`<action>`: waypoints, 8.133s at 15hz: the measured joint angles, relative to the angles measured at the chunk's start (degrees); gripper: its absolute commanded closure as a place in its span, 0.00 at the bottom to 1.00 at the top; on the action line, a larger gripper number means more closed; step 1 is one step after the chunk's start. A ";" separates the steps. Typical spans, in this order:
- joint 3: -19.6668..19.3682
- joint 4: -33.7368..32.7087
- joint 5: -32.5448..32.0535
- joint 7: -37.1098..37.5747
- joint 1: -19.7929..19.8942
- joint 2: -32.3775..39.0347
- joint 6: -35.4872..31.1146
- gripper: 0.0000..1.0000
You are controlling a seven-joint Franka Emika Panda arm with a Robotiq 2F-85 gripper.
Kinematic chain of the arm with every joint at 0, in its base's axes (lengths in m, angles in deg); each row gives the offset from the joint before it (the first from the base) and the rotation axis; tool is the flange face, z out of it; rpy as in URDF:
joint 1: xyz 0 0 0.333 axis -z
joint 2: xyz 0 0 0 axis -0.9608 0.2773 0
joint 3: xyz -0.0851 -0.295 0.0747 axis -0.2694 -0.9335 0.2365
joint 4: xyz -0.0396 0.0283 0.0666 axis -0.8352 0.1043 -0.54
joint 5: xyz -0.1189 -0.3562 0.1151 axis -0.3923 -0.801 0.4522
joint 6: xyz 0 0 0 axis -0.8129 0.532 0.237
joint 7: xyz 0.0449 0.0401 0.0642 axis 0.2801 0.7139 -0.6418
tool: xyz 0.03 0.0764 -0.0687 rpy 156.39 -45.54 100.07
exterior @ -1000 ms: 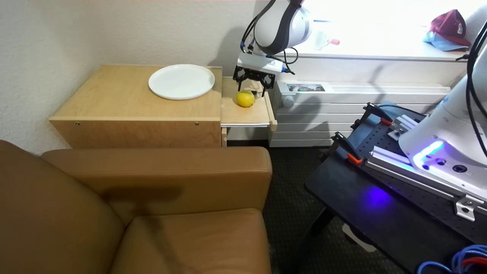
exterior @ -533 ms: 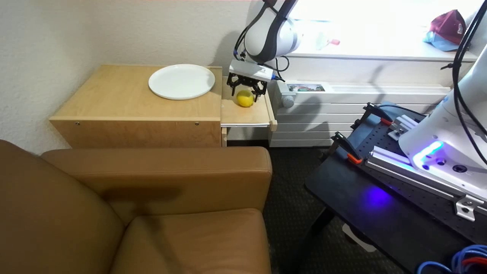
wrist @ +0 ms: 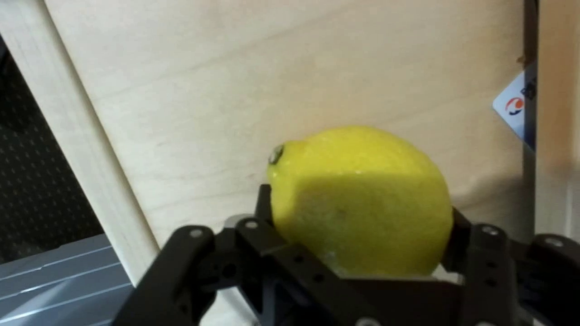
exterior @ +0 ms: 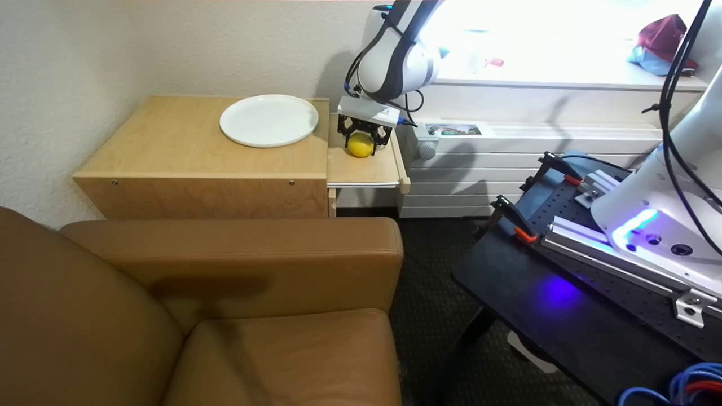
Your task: Pick the orange object and put it on the plate then close the drawer
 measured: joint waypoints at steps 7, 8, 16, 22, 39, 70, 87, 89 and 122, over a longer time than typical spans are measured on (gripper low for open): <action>0.22 -1.27 0.62 0.26 0.15 -0.34 1.04 0.49; 0.29 -1.24 0.61 0.26 0.12 -1.09 2.15 0.49; -1.86 5.39 -10.52 4.25 -5.96 -19.96 10.57 0.49; 1.60 1.42 -17.75 15.14 -10.82 -29.11 20.12 0.24; 0.11 -26.36 -22.16 44.12 -11.99 -1.25 19.21 0.49; -3.55 -63.69 -14.13 89.88 -5.98 24.76 38.25 0.00; -6.04 -35.27 -26.50 67.74 -2.61 -3.57 43.53 0.00; -5.92 -34.43 -26.82 67.67 -1.92 -3.98 43.16 0.00; -2.72 4.71 -5.01 23.88 18.91 -2.40 10.88 0.00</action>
